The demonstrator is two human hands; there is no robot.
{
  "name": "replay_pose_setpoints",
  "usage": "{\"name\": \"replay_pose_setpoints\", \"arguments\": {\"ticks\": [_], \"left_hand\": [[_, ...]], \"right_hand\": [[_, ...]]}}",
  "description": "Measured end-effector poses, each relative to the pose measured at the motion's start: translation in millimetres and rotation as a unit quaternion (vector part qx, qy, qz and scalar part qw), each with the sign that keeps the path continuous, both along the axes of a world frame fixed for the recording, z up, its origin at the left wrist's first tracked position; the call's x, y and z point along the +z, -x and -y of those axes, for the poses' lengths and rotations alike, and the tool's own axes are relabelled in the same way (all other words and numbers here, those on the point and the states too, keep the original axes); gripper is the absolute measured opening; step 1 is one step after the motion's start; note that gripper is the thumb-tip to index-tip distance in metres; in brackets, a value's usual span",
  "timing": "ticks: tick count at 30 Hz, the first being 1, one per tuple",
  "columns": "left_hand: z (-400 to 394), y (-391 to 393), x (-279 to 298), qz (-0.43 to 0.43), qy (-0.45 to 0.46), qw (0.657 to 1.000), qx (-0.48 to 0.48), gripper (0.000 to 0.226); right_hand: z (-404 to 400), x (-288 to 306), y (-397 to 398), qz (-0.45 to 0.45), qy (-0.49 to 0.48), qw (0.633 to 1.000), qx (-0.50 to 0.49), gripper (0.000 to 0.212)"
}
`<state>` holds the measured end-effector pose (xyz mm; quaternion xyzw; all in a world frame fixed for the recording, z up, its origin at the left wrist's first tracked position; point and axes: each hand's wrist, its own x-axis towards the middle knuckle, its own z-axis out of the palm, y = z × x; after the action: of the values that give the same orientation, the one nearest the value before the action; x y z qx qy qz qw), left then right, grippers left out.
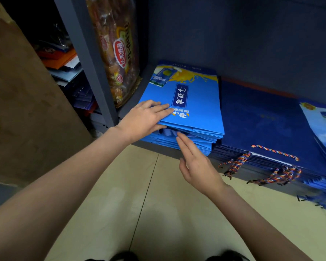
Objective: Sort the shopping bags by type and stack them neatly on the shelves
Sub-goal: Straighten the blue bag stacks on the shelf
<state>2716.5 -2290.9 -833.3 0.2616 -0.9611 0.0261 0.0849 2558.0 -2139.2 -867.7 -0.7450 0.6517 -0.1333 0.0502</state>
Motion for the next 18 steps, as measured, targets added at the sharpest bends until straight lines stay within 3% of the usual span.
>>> {"name": "replay_pose_setpoints", "arguments": {"ticks": [3,8,12,13,15,18], "left_hand": [[0.5,-0.5,-5.3,-0.018,0.01,1.0,-0.002,0.052],[-2.9,1.0,-10.3,-0.025,0.0,1.0,0.005,0.053],[-0.4,-2.2,-15.7,-0.032,0.006,0.999,0.0,0.059],[-0.1,-2.7,-15.7,-0.034,0.008,0.999,0.0,0.06],[-0.4,-2.8,-15.5,-0.038,0.014,0.999,0.0,0.06],[-0.7,-2.6,-13.7,-0.041,0.02,0.999,-0.001,0.06]], "right_hand": [[14.3,-9.4,-6.8,-0.023,-0.043,0.999,-0.019,0.066],[27.2,-10.0,-30.9,-0.17,-0.125,0.966,-0.148,0.079],[-5.4,5.1,-19.5,-0.068,0.047,0.994,-0.076,0.044],[-11.6,7.9,-13.3,-0.037,0.073,0.995,-0.053,0.043],[-12.8,11.1,-10.0,-0.023,0.077,0.997,-0.02,0.047],[-2.4,-9.2,-18.3,-0.085,0.032,0.996,0.006,0.057]]}}
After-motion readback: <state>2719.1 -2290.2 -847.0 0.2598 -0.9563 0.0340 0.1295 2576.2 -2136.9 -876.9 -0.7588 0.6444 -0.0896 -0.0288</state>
